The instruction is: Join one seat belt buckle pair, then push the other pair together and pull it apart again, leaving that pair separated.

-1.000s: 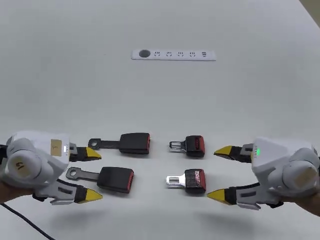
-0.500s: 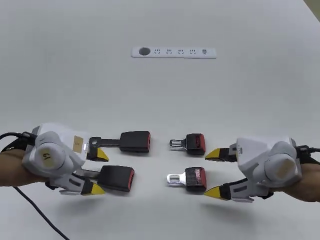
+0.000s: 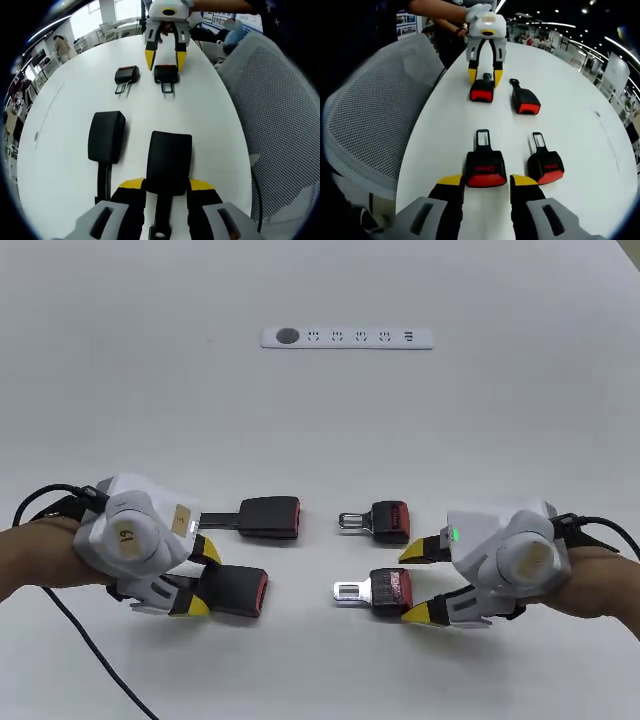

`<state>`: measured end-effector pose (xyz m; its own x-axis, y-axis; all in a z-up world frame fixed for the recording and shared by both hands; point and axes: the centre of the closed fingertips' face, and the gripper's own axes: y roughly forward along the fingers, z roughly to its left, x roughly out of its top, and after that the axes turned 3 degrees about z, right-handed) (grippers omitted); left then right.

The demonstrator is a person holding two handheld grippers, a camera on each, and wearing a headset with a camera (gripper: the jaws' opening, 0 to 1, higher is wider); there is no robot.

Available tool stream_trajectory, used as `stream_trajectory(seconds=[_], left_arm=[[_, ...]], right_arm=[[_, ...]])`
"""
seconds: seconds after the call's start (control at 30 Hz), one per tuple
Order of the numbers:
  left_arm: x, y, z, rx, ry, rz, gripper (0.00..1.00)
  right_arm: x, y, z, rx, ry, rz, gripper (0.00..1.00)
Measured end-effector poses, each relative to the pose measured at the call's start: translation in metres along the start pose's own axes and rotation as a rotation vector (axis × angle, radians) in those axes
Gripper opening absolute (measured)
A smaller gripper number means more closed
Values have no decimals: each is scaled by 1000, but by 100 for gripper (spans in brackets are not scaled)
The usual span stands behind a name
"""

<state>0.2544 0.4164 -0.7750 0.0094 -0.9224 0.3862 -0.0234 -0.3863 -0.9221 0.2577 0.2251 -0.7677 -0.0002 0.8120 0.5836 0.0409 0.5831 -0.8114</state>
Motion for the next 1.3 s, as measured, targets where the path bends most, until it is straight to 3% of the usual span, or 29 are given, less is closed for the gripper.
stream_trajectory(seconds=[0.7,1.3], left_arm=[[-5,2,-1,-9,-53,-29,32],[-4,1,1,-10,-71,-14,32]], right_arm=[[-6,6,0,2,20,-2,31],[0,8,-2,-10,35,-11,31]])
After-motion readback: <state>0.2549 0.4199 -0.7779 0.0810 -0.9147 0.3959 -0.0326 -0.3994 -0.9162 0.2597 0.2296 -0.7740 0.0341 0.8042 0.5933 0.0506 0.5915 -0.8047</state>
